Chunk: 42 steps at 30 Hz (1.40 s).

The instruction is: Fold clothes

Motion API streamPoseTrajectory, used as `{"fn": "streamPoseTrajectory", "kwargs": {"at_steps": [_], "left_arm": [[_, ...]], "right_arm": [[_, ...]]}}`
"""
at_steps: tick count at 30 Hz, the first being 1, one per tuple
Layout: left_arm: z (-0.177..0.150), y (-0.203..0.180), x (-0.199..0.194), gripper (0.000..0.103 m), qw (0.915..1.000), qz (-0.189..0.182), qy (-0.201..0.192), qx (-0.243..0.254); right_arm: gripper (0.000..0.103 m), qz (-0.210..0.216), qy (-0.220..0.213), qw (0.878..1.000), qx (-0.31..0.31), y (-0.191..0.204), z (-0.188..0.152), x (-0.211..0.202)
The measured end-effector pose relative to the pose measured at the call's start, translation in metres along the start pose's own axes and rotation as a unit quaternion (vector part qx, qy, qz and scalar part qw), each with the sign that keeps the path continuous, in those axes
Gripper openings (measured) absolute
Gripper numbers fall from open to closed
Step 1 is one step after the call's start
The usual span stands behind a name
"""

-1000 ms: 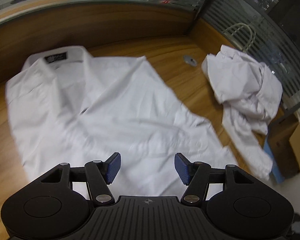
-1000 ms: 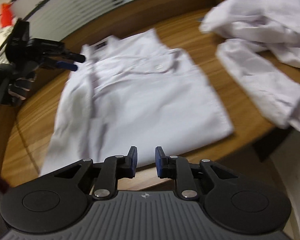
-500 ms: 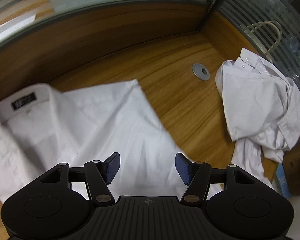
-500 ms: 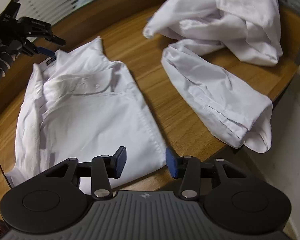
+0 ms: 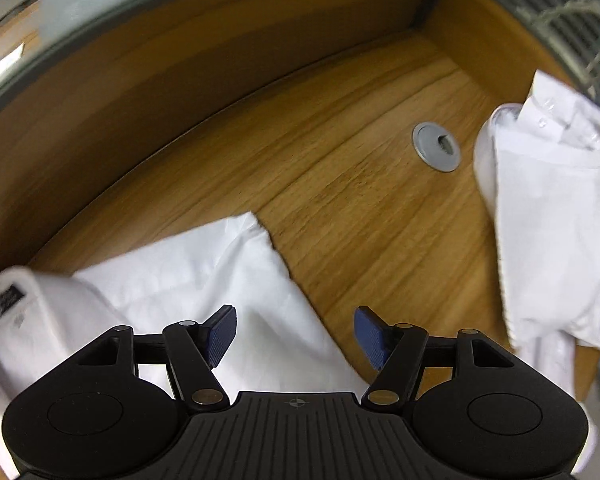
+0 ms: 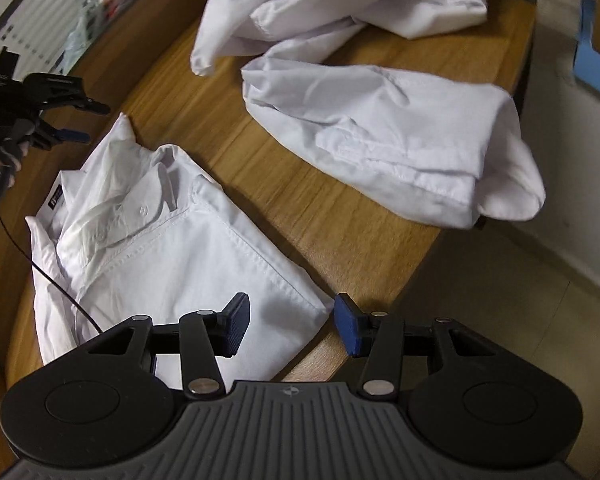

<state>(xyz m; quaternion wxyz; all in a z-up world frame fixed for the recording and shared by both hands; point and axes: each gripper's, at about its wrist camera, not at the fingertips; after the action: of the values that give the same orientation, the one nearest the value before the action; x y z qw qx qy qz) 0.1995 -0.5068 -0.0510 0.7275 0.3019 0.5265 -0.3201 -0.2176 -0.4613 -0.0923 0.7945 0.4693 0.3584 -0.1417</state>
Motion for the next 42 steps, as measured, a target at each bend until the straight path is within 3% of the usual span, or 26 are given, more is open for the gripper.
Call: {"fn": "streamPoseTrajectory", "kwargs": {"at_steps": [8, 10, 11, 14, 16, 19, 22, 32, 42], "left_arm": [[0.010, -0.021, 0.027, 0.063, 0.9971, 0.047, -0.006, 0.060], [0.009, -0.021, 0.033, 0.050, 0.9968, 0.053, 0.004, 0.060], [0.008, -0.020, 0.036, 0.050, 0.9966, 0.056, 0.006, 0.060], [0.005, -0.016, 0.035, 0.039, 0.9967, 0.058, -0.006, 0.057], [0.004, -0.011, 0.034, 0.023, 0.9976, 0.049, -0.007, 0.050], [0.004, -0.001, 0.029, 0.007, 0.9991, 0.030, -0.006, 0.029], [0.002, 0.007, 0.019, 0.004, 0.9997, 0.014, -0.011, 0.014], [-0.020, 0.068, -0.035, 0.003, 0.9968, -0.058, -0.030, -0.046], [-0.072, 0.147, -0.070, 0.003, 0.9880, -0.110, -0.070, -0.082]], "right_arm": [[0.051, 0.015, -0.005, 0.999, 0.028, -0.007, 0.000, 0.005], [0.051, 0.021, -0.006, 0.999, 0.032, -0.007, 0.002, 0.007], [0.050, 0.025, -0.007, 0.999, 0.034, -0.008, 0.003, 0.008], [0.036, 0.035, -0.007, 0.998, 0.046, -0.013, 0.005, 0.009], [0.026, 0.048, -0.007, 0.997, 0.060, -0.018, 0.005, 0.009], [0.013, 0.067, -0.015, 0.995, 0.071, -0.018, 0.001, 0.006], [0.009, 0.070, -0.025, 0.996, 0.039, -0.003, -0.002, -0.003], [0.008, 0.059, -0.037, 0.994, -0.080, 0.072, -0.026, -0.050], [0.008, 0.033, -0.030, 0.976, -0.215, 0.154, -0.084, -0.063]]}}
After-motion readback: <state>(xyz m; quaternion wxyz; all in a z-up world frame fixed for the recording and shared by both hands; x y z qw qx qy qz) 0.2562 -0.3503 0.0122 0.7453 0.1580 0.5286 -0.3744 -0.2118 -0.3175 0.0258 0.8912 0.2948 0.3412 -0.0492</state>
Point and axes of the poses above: each gripper's, at about its wrist camera, not at the fingertips, and x roughly the way its jaws point, y to its left, z to its top, and after that the axes turned 13 degrees about z, right-handed
